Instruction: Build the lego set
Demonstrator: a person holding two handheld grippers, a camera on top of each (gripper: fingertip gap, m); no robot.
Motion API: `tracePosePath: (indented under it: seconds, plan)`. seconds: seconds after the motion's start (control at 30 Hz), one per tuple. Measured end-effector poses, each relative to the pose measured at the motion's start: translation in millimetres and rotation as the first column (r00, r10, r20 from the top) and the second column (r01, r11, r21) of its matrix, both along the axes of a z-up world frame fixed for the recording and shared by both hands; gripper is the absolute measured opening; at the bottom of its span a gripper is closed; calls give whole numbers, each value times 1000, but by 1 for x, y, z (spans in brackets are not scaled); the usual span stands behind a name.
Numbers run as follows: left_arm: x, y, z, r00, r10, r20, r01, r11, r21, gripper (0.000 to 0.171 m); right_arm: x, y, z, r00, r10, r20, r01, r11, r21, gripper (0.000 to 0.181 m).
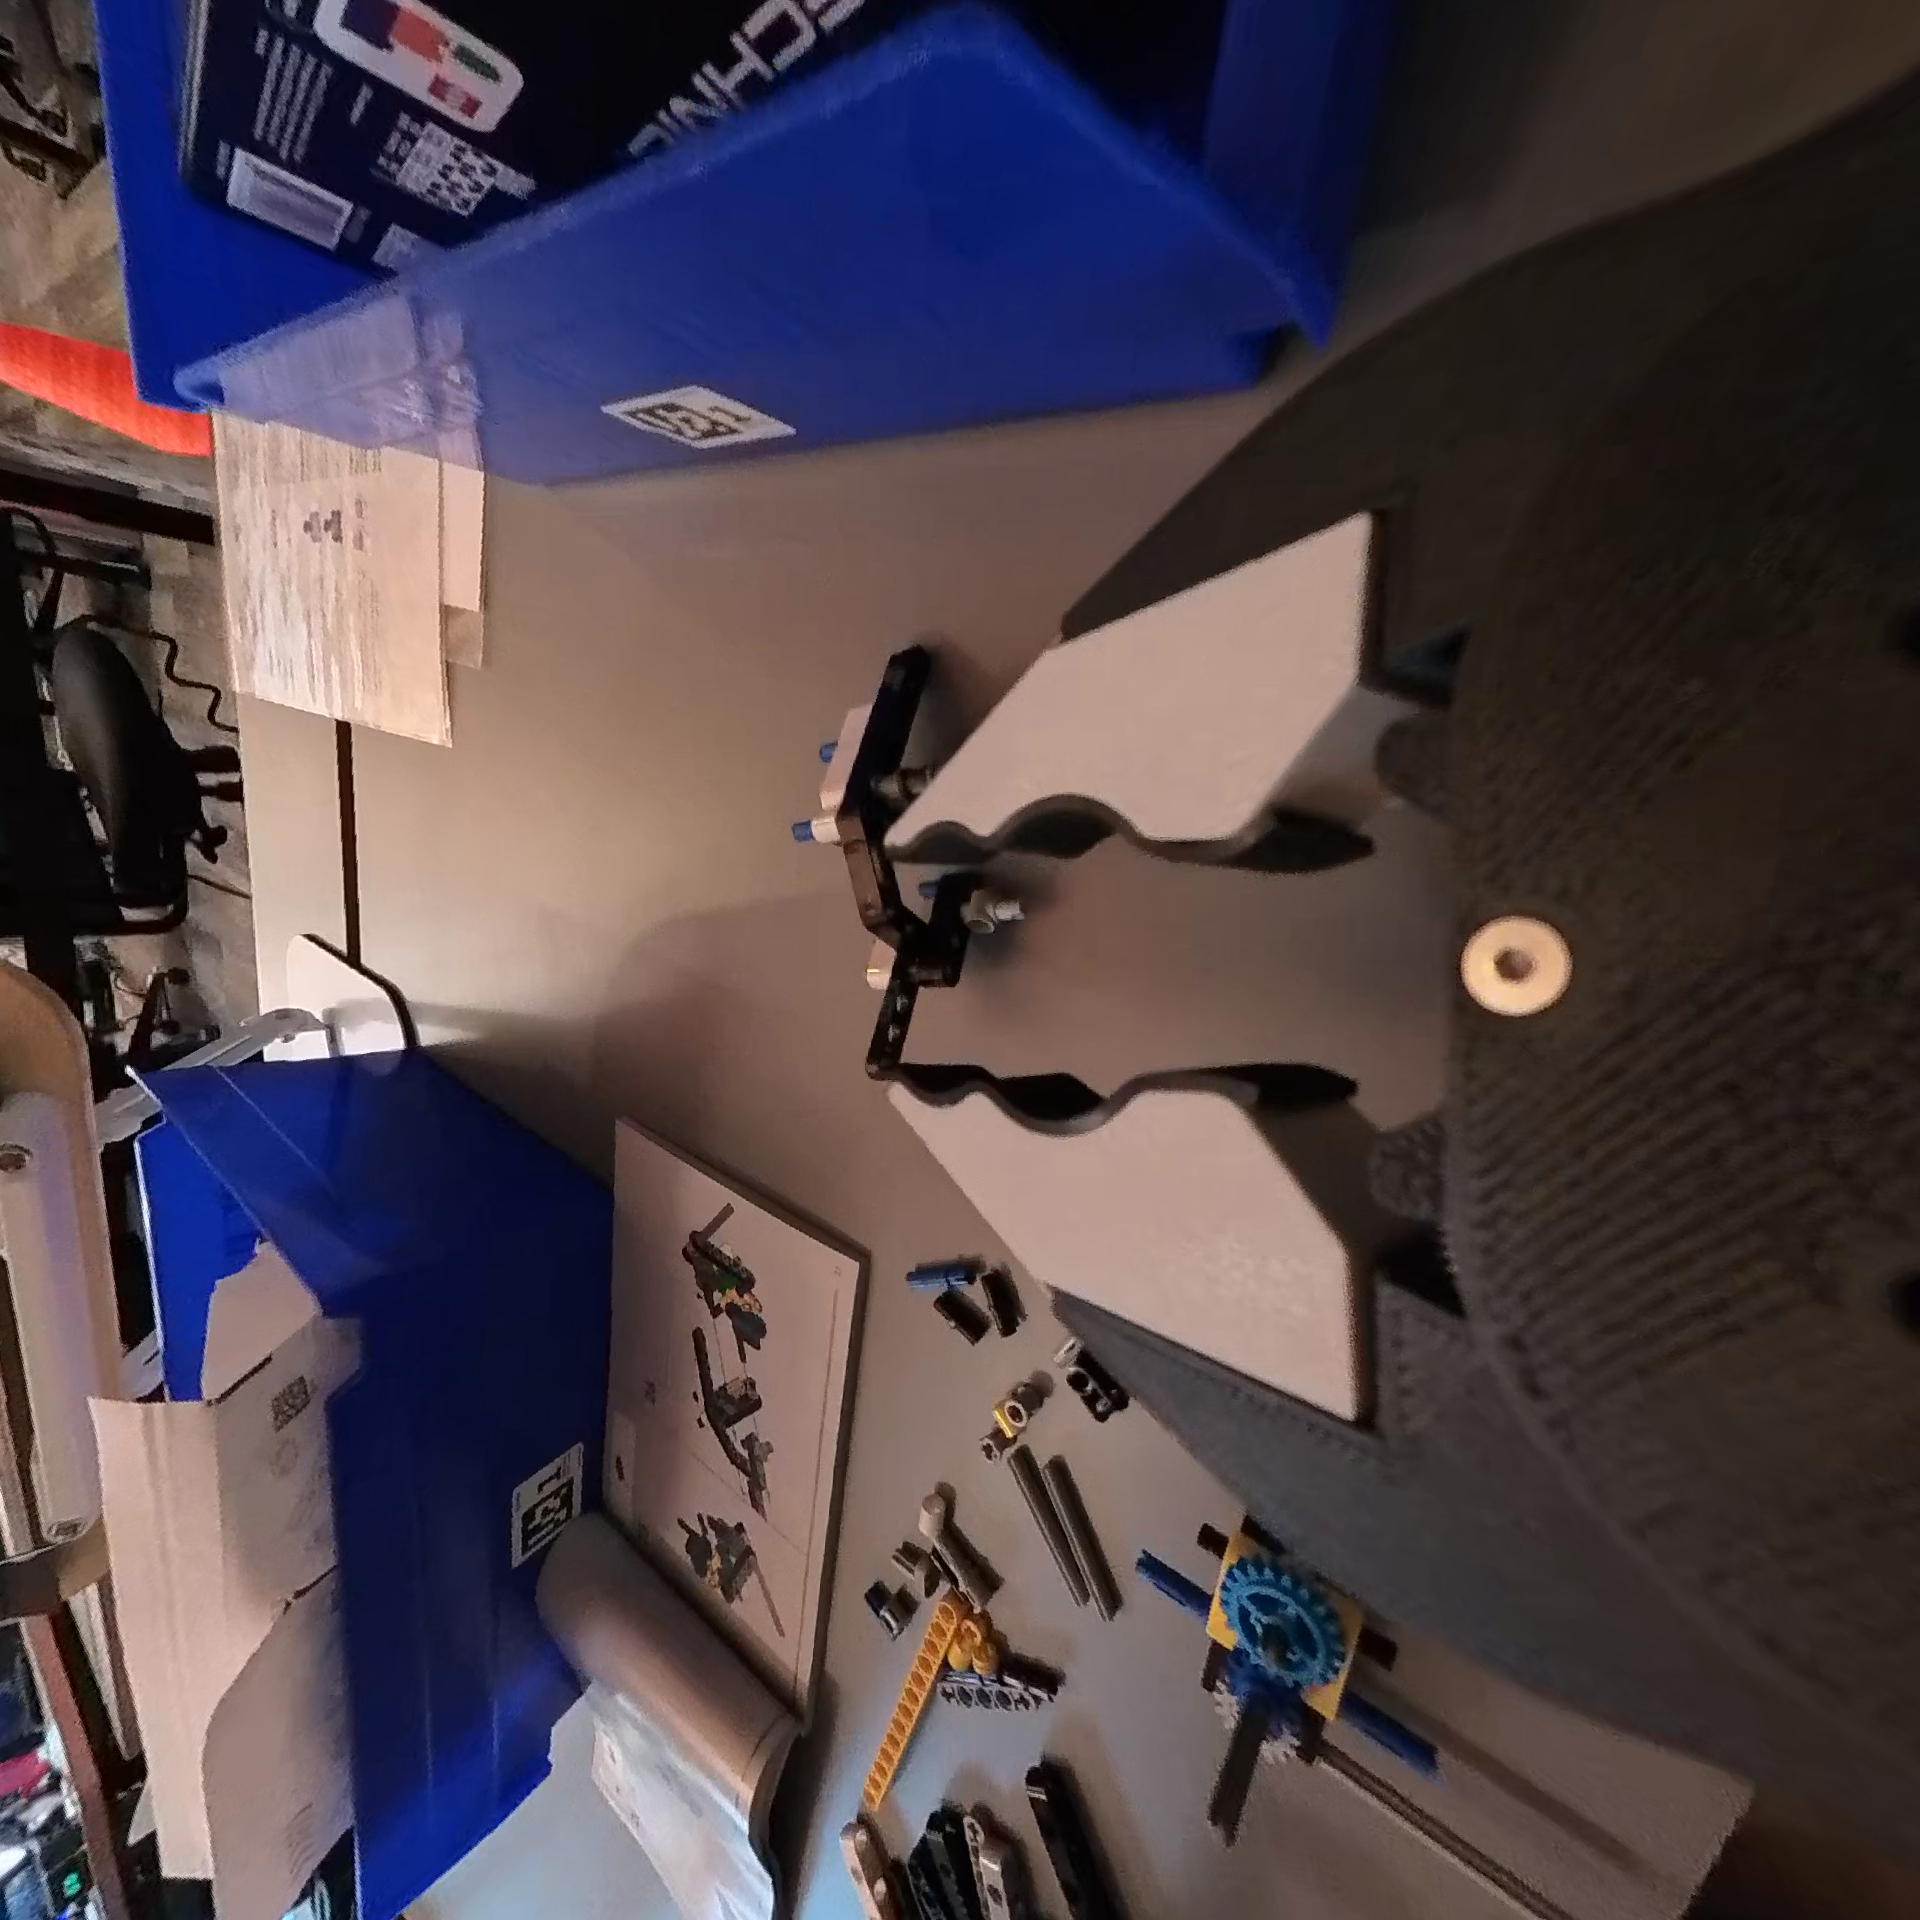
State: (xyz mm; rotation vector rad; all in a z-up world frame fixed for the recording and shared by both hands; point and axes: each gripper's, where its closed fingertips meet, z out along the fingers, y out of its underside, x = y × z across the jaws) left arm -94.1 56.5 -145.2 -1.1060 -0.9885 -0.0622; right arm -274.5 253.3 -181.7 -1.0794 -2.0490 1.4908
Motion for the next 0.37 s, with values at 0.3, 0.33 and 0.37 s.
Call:
tracePosePath:
  seconds: [0.3,0.33,0.37]
  plan:
    - [11,-21,44,998,-35,-49,53,887,460,15,8,5,30,993,-6,-115,-5,996,-93,38]
    - [13,-24,50,997,-43,-61,68,857,511,15,11,4,38,989,-2,-146,-13,995,-102,37]
    - [15,-27,55,997,-48,-68,78,832,550,16,16,1,47,983,5,-183,-24,994,-105,35]
